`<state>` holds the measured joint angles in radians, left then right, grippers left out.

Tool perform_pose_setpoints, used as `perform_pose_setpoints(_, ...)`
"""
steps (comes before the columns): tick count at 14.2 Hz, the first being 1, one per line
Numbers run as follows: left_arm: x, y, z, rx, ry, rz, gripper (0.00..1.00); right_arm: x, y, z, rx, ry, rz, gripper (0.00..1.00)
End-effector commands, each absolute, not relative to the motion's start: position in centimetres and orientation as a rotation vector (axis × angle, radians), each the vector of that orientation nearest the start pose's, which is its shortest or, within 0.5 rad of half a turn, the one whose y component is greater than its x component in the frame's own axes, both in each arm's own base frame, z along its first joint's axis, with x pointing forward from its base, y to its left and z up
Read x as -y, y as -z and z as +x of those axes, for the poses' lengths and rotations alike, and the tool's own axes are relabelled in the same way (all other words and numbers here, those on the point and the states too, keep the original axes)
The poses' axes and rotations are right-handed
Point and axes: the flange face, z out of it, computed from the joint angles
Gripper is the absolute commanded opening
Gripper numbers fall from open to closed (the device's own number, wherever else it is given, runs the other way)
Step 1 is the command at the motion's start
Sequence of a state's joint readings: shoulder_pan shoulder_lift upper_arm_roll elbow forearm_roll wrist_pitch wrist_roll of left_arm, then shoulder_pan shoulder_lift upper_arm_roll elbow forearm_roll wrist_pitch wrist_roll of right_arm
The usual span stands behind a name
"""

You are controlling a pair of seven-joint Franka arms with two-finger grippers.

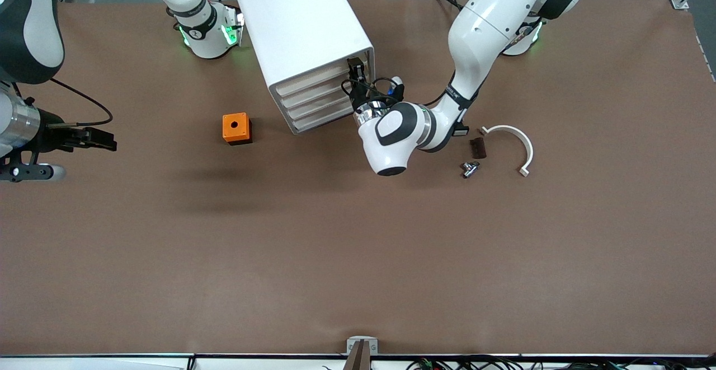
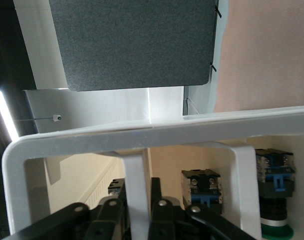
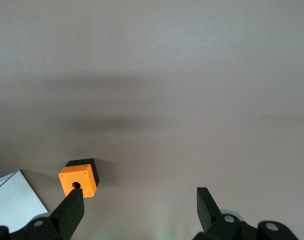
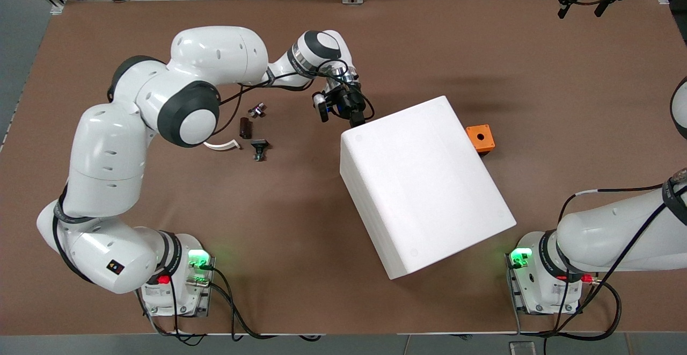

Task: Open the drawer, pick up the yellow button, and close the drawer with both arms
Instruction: 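Pull the drawer open with the left gripper while the right gripper approaches, then lower the right gripper into the drawer and grasp the yellow button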

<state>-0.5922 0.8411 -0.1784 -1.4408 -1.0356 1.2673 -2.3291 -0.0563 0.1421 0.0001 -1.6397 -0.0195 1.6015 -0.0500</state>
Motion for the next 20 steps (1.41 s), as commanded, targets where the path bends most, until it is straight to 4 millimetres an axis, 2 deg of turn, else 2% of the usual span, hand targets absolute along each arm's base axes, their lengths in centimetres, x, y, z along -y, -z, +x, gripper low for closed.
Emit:
perform_pose_setpoints(1, 50.5, -23.6, 40.3, 1.459, -1.420, -1.111, 0.12, 0.6, -51.5, 58.8, -0.145, -0.287, -3.140, 1.00)
perform_pose_setpoints(2, 50.2, -23.6, 40.7, 1.468, -1.421, -1.102, 0.11, -1.6, -51.5, 58.8, -0.206, -0.287, -3.141, 1.00)
perform_pose_setpoints(5, 49.5, -23.6, 41.6, 1.487, -1.426, -1.088, 0.10, -7.7, -52.0, 58.3, -0.578, -0.283, -3.059, 1.00)
perform_pose_setpoints(7, 49.0, -23.5, 42.2, 1.497, -1.430, -1.083, 0.10, -12.8, -52.4, 57.4, -0.690, -0.256, -3.051, 1.00)
perform_pose_setpoints(8, 48.6, -23.4, 42.7, 1.505, -1.437, -1.076, 0.10, -14.6, -52.4, 57.1, -0.769, -0.251, -3.039, 1.00)
perform_pose_setpoints(10, 47.6, -23.4, 44.0, 1.528, -1.467, -1.053, 0.10, -19.7, -52.6, 55.6, -0.833, -0.225, -3.031, 1.00)
perform_pose_setpoints(14, 45.8, -23.0, 46.0, 1.557, -1.509, -1.012, 0.10, -27.8, -52.9, 53.1, -1.029, -0.146, -2.958, 1.00)
perform_pose_setpoints(18, 43.1, -22.1, 48.8, 1.620, -1.551, -0.958, 0.11, -34.8, -52.8, 50.0, -1.170, -0.089, -2.873, 1.00)
perform_pose_setpoints(20, 41.7, -22.1, 50.4, 1.645, -1.584, -0.937, 0.12, -37.5, -51.7, 48.9, -1.239, -0.079, -2.845, 1.00)
